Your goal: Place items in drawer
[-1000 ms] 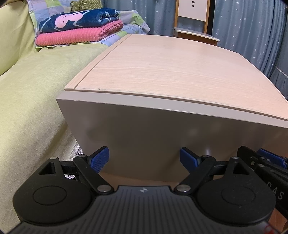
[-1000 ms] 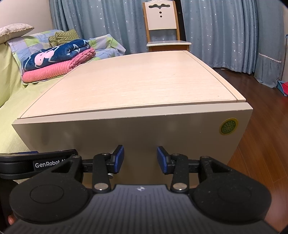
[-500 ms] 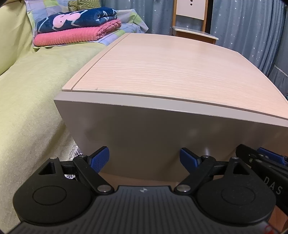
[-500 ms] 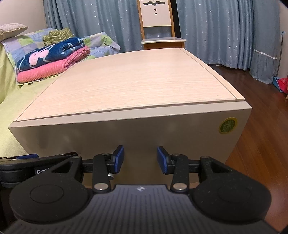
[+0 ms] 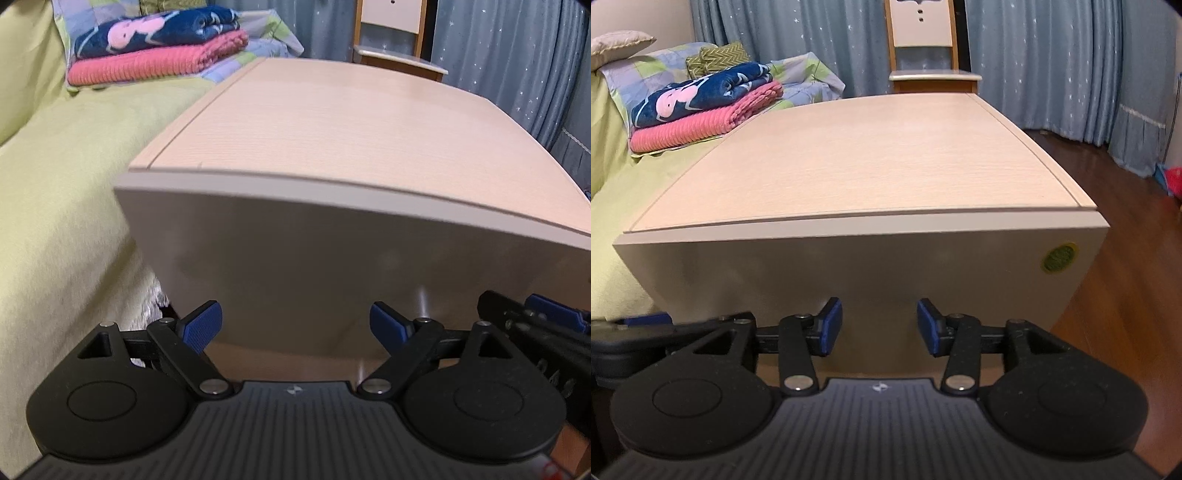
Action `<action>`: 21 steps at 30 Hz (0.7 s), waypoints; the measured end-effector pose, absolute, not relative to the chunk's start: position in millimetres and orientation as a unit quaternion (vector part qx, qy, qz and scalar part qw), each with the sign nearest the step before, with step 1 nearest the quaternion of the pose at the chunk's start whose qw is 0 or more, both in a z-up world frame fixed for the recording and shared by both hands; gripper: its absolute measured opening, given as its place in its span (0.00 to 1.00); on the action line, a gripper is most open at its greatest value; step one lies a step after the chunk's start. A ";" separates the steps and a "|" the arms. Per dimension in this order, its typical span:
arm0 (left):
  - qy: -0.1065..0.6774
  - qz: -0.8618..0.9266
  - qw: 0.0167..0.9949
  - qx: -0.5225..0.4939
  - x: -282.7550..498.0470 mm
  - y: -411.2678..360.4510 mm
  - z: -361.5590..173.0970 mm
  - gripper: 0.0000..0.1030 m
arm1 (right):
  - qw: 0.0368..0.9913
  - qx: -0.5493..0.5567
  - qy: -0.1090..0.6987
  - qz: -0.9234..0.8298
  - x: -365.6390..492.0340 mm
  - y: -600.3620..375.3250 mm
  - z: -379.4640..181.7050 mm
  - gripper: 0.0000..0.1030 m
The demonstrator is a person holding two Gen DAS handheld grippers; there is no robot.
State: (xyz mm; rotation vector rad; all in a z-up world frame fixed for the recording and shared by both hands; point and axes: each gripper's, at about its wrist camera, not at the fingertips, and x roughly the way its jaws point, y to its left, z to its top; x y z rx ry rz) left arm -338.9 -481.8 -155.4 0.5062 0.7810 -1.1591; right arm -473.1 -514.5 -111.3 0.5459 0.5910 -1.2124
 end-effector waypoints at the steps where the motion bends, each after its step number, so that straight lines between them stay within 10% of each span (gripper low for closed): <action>1: 0.359 -0.526 0.735 0.232 -338.9 -477.7 -154.9 0.87 | 0.746 0.250 0.272 -0.554 -473.0 -514.4 -110.9 0.55; 8: 0.363 -0.494 0.746 0.260 -345.6 -440.6 -134.2 0.92 | 0.746 0.237 0.290 -0.551 -489.3 -486.8 -76.5 0.97; 21: 0.337 -0.473 0.783 0.222 -374.1 -357.6 -54.7 0.96 | 0.751 0.234 0.291 -0.544 -514.0 -440.5 -38.8 0.99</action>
